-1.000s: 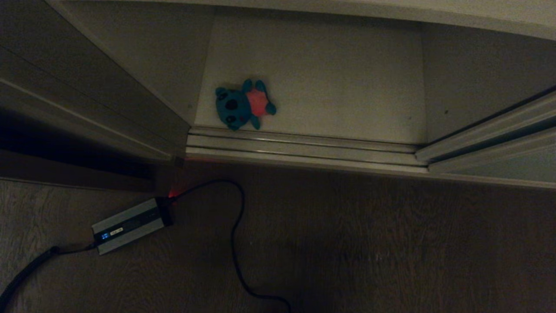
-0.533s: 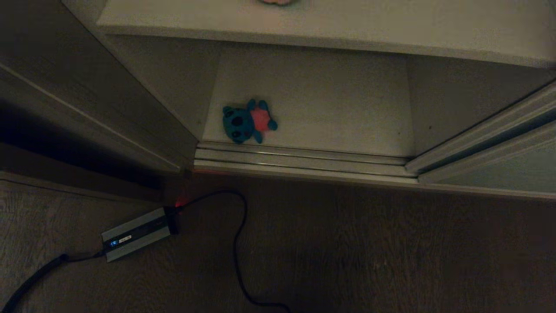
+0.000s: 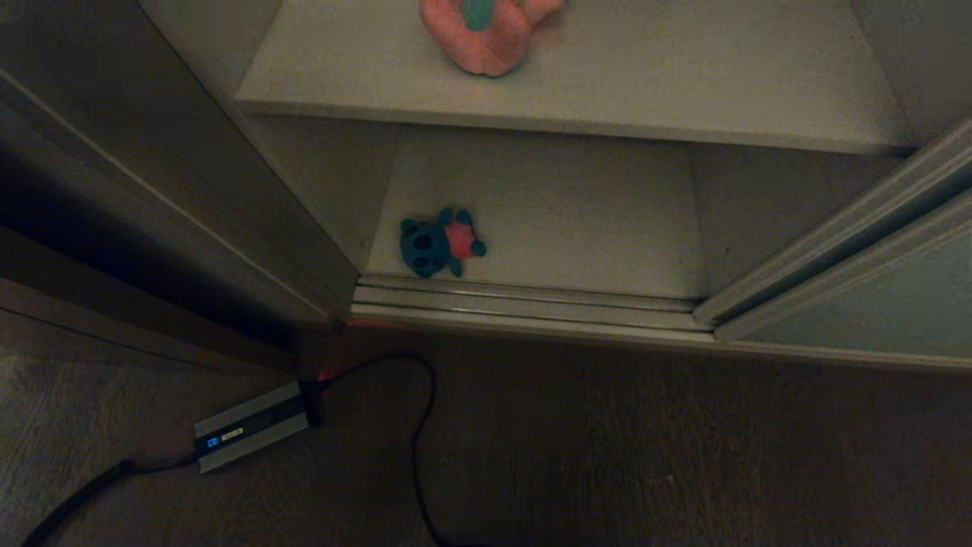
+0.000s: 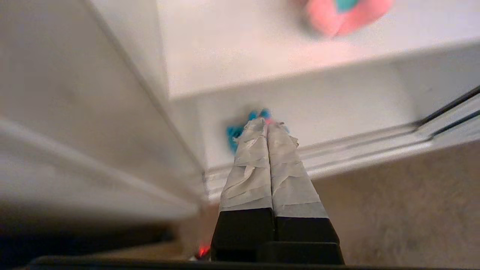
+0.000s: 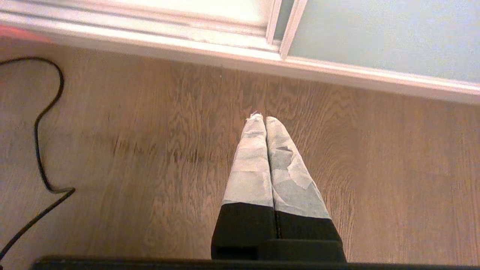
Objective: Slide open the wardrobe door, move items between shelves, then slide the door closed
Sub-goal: Place the pink doll on the lower shelf
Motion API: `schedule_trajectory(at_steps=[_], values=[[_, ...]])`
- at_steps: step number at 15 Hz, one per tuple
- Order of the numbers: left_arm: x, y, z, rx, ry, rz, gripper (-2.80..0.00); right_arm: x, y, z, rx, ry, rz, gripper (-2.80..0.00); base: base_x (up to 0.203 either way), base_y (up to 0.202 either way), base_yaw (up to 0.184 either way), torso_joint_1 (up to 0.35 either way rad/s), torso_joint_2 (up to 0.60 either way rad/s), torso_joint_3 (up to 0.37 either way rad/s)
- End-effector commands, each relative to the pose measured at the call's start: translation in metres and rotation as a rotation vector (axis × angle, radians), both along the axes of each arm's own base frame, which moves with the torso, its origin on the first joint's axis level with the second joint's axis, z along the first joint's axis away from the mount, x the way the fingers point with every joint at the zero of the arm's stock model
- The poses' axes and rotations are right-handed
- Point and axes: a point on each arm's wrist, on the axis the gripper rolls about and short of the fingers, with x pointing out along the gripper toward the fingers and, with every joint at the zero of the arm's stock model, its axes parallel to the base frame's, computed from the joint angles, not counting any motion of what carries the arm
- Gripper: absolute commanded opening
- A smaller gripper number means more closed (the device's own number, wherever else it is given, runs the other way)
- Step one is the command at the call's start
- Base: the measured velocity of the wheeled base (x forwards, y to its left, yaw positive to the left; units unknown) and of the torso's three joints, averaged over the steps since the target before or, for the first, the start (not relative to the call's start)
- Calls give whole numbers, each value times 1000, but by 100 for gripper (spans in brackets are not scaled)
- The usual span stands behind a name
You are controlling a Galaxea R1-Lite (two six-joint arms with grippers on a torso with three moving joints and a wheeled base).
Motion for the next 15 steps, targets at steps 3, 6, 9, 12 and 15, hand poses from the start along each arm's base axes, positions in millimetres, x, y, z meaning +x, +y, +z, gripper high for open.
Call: schedule_trajectory(at_steps=[3, 6, 9, 12, 15], values=[[50, -16, 14, -2, 35, -53, -280, 0, 0, -1, 0, 4, 0, -280, 0, 0, 0, 1, 4, 96], [91, -30, 23, -36, 60, -82, -280, 0, 0, -1, 0, 4, 0, -280, 0, 0, 0, 0, 2, 9], [142, -51, 28, -101, 95, -119, -280, 0, 0, -1, 0, 4, 0, -280, 0, 0, 0, 0, 0, 0], [194, -88, 13, -165, 146, -161, -280, 0, 0, -1, 0, 4, 0, -280, 0, 0, 0, 0, 0, 0], [218, -124, -6, -252, 171, -138, 0, 0, 0, -1, 0, 4, 0, -280, 0, 0, 0, 0, 0, 0]])
